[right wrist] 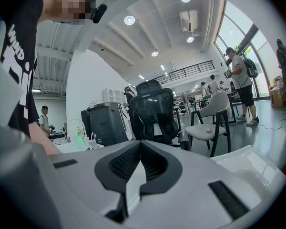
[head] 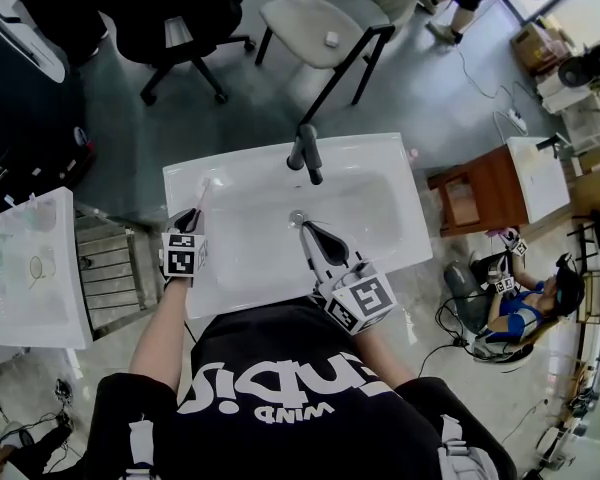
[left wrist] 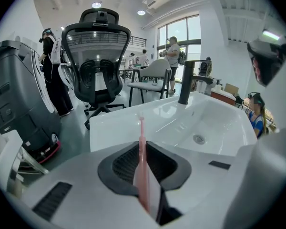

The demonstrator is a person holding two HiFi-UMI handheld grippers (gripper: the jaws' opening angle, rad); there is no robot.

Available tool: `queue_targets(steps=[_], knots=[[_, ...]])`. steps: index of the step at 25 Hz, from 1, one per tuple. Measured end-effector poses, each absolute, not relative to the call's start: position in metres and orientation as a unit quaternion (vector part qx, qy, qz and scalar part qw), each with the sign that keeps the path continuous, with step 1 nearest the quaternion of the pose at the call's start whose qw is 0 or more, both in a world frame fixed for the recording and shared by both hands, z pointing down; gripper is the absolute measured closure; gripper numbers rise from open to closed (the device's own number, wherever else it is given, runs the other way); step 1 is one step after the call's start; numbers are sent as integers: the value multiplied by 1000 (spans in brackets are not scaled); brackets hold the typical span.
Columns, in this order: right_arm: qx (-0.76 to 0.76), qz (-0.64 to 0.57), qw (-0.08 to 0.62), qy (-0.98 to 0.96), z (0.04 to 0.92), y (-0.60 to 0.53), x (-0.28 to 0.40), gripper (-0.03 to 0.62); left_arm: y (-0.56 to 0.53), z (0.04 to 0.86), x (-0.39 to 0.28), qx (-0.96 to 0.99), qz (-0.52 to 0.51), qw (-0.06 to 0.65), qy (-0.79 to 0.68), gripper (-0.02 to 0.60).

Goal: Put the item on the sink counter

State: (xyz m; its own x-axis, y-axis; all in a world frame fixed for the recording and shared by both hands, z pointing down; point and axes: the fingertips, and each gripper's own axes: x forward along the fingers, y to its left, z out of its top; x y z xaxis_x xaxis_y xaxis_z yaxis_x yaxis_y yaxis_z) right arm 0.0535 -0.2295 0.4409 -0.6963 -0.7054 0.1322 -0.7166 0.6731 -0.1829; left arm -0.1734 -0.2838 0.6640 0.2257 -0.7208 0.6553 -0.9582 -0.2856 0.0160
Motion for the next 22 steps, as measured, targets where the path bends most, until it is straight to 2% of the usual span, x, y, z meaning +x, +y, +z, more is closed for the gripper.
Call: queue_targets(steps=[22], knots=[[389, 113, 33, -914, 443, -227, 58, 576, -284, 677, -175, 728, 333, 204, -564, 522]])
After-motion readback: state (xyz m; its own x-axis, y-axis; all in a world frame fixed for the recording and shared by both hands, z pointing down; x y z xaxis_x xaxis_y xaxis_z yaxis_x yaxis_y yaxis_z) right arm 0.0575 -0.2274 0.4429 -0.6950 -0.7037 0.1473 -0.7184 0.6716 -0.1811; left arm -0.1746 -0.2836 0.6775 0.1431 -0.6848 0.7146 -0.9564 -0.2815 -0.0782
